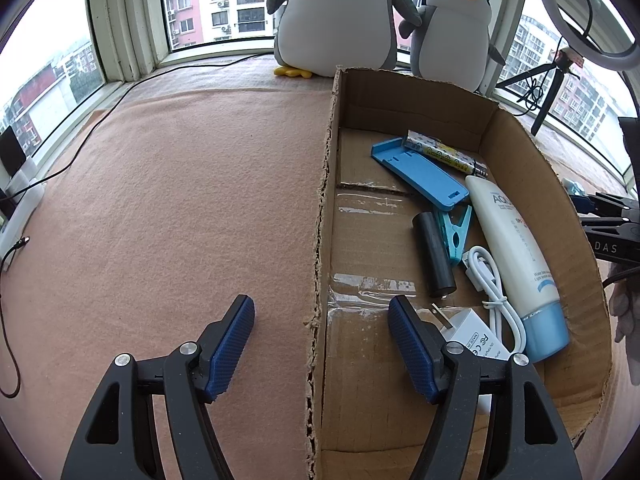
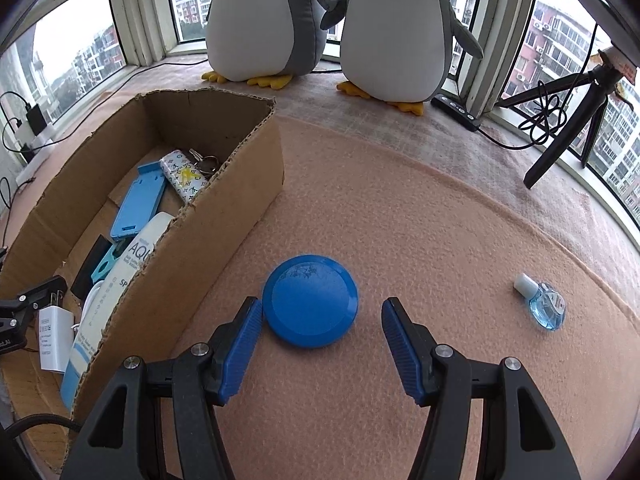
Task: Organize rigid objects
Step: 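Move right gripper back to the blue round lid, then close right gripper on the blue round lid, then carry the blue lid into the box and open right gripper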
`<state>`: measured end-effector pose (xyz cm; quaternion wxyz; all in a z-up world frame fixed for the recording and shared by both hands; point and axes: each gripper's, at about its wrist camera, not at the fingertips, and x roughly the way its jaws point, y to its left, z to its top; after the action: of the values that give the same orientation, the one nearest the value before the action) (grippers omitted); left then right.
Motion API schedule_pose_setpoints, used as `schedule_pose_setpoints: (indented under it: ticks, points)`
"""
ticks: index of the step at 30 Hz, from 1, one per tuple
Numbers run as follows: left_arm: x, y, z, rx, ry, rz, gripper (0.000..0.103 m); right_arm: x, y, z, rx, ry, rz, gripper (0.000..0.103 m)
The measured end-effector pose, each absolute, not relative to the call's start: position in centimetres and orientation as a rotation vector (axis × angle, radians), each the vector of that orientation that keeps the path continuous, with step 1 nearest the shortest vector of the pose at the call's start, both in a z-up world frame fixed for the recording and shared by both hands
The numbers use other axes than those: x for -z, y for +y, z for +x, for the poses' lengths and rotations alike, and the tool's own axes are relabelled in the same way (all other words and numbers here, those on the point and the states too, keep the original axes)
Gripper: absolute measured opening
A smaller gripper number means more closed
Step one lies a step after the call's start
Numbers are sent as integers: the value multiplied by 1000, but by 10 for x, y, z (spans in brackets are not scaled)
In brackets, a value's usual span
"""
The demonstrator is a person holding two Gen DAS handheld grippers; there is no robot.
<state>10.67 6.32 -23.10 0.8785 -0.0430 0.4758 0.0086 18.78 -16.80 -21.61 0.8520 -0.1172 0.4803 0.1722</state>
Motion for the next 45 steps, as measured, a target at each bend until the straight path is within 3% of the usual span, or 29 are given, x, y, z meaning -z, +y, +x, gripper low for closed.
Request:
schedule_pose_setpoints:
  ticks: [9,16,29,45]
  points:
    - [232,63,105,-18,992,-92,74,218,-182,199,-301,1019,-213,57]
    - [232,63,106,-19,993,-93,74,220,-193,201,-290,1036,-195,46]
    - [232,64,105,-18,993,-91,74,212,-193,197,-296,1005,-156,46]
    - [232,64,106,-19,993,-91,75,146,-160,164,-408,889,-142,46]
